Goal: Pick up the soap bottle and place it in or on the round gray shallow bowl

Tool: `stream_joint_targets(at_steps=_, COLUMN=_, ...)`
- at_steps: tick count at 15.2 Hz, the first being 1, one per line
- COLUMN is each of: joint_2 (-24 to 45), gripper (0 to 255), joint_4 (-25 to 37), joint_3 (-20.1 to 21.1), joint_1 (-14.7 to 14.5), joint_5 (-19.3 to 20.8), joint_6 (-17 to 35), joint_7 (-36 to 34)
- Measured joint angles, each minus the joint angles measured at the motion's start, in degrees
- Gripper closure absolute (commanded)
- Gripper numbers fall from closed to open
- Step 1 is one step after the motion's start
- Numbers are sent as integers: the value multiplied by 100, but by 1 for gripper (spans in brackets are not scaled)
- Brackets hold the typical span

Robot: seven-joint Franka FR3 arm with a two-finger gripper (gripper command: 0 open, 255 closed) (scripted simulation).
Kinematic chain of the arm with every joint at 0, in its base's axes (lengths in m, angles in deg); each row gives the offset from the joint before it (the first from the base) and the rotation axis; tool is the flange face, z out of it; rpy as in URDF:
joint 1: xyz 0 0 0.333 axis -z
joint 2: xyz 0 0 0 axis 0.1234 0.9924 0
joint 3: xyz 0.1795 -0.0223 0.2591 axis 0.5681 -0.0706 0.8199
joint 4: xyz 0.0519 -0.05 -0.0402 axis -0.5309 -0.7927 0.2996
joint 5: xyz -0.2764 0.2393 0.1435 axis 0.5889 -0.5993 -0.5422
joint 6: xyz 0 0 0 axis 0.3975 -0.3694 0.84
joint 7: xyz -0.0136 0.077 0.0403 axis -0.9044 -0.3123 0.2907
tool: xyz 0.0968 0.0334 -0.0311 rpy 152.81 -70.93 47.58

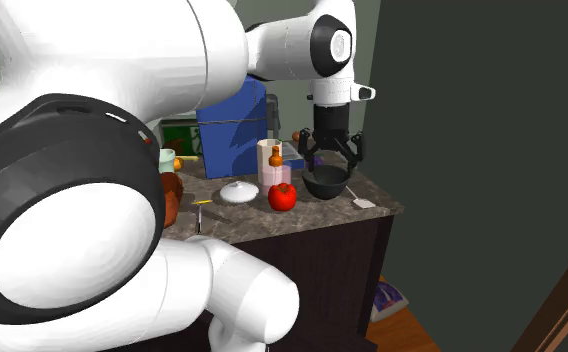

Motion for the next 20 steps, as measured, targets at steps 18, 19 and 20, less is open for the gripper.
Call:
stream_joint_targets(at_steps=18, joint_2=1698, gripper=0, joint_4=299, joint_3=1825, joint_1=-252, joint_5=-1223, joint_6=1365, joint_7=-2910)
stream_joint_targets(at_steps=19, joint_2=1866, gripper=0, joint_4=391, joint_3=1934, joint_1=-255, joint_5=-1254, joint_6=1449, joint_7=-3092)
stream_joint_targets(at_steps=20, joint_2=2060, gripper=0, joint_4=494, joint_3=2061, joint_1=-262, joint_5=-1282, joint_6=1550, joint_7=-3296)
